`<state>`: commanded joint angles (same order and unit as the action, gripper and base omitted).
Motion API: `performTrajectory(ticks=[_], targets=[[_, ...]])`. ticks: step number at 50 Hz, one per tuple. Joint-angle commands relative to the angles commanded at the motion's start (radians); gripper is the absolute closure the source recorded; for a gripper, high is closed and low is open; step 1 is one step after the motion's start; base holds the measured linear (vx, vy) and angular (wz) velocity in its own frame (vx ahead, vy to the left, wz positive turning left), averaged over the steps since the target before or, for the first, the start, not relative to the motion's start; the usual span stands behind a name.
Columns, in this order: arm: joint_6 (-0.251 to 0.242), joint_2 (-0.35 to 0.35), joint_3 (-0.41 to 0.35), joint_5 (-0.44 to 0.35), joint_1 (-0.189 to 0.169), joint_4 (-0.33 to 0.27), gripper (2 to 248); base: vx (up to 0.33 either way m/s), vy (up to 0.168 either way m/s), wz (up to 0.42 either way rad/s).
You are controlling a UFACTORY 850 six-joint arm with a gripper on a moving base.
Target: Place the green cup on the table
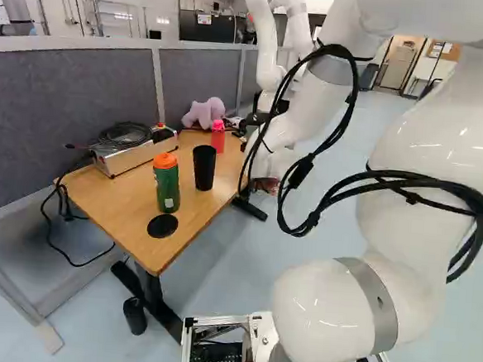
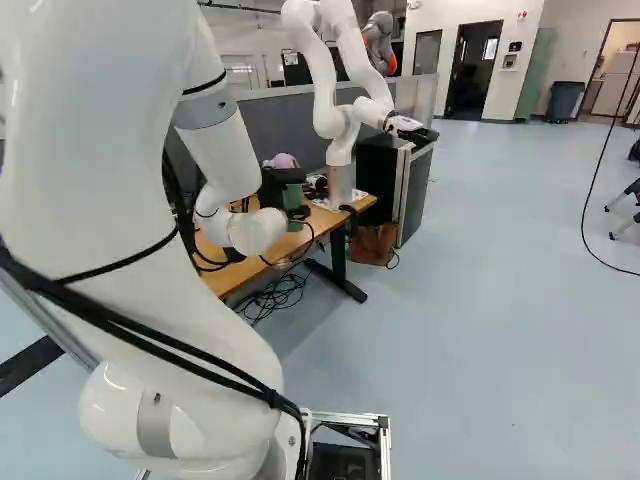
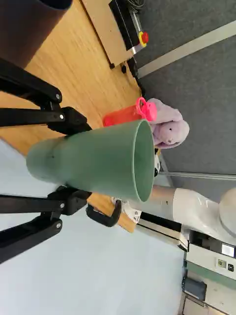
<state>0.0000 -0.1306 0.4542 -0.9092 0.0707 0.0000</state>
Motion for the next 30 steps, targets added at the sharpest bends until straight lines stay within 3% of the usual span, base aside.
performTrajectory(ticks=[30], targets=[[0.000,-0.219,0.174,-0.117,-0.002,0.000,126,0.000,0.000,0.000]])
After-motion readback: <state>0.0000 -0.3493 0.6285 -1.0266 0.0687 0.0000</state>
